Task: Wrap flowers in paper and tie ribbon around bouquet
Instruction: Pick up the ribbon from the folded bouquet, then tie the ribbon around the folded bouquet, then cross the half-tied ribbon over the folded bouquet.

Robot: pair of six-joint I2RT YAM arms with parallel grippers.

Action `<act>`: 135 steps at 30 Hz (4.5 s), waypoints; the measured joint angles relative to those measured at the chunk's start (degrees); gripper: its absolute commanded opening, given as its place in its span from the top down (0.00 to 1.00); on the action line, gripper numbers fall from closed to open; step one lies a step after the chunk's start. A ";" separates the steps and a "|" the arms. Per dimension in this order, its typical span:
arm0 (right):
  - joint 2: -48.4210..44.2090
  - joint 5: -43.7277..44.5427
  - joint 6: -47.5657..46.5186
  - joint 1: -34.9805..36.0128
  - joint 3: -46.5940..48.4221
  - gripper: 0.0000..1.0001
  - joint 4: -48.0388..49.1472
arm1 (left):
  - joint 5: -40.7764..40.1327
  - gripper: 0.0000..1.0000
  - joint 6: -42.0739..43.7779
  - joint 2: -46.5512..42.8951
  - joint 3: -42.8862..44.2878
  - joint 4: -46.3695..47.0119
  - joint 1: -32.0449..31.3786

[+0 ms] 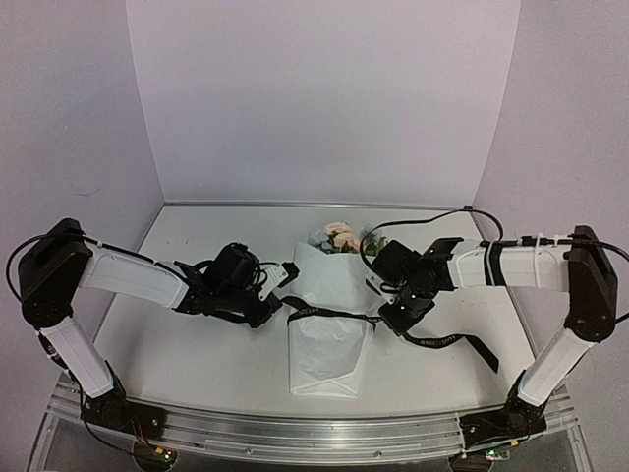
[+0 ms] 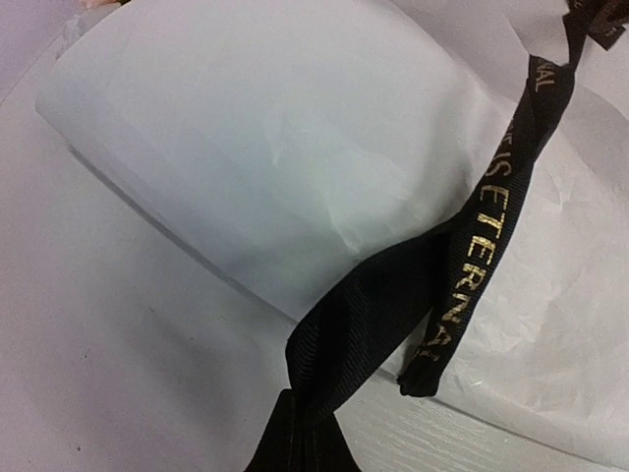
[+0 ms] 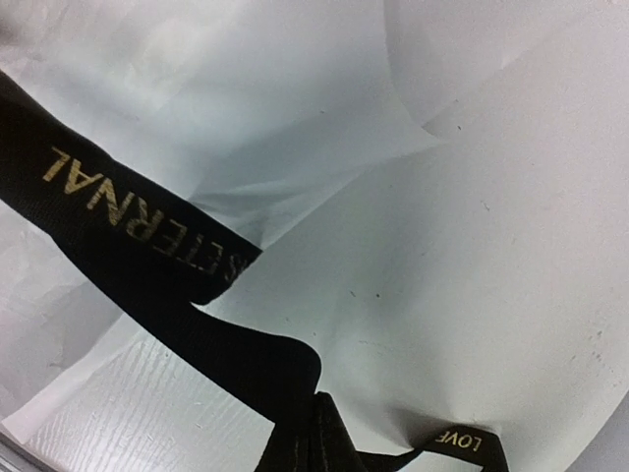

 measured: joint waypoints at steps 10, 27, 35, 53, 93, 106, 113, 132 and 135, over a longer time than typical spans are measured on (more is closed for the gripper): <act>0.00 6.63 8.26 -0.14 2.18 1.00 -8.46 | -8.88 1.00 -22.00 -0.47 0.54 -6.79 -0.07; -22.43 7.04 25.02 -15.80 -17.94 1.00 -4.54 | -9.91 1.00 -49.97 -16.09 -9.06 -17.06 18.15; -25.56 4.42 26.42 -16.92 -18.31 1.00 -5.88 | -8.99 1.00 -53.91 -19.40 -11.32 -17.54 18.26; -32.89 8.34 30.36 -18.77 -26.72 1.00 -12.87 | -20.68 1.00 -66.08 -27.17 -17.10 -23.13 -1.72; -6.94 -16.66 14.01 7.02 3.92 0.40 6.04 | -1.60 1.00 -33.72 -31.12 -5.20 -10.84 -5.76; 6.54 -17.55 19.36 16.16 16.92 0.47 13.85 | -3.26 1.00 -33.66 -32.11 -4.94 -11.77 -5.76; 10.66 -15.78 20.26 16.83 20.27 0.57 15.09 | -3.31 1.00 -33.70 -33.27 -4.94 -12.16 -5.76; 12.11 -13.39 20.71 16.83 23.49 0.99 16.49 | -2.67 1.00 -33.70 -33.33 -4.94 -13.26 -5.76; 11.39 -12.81 20.69 16.83 21.85 1.00 16.24 | -0.90 1.00 -33.35 -31.86 -4.94 -13.08 -5.76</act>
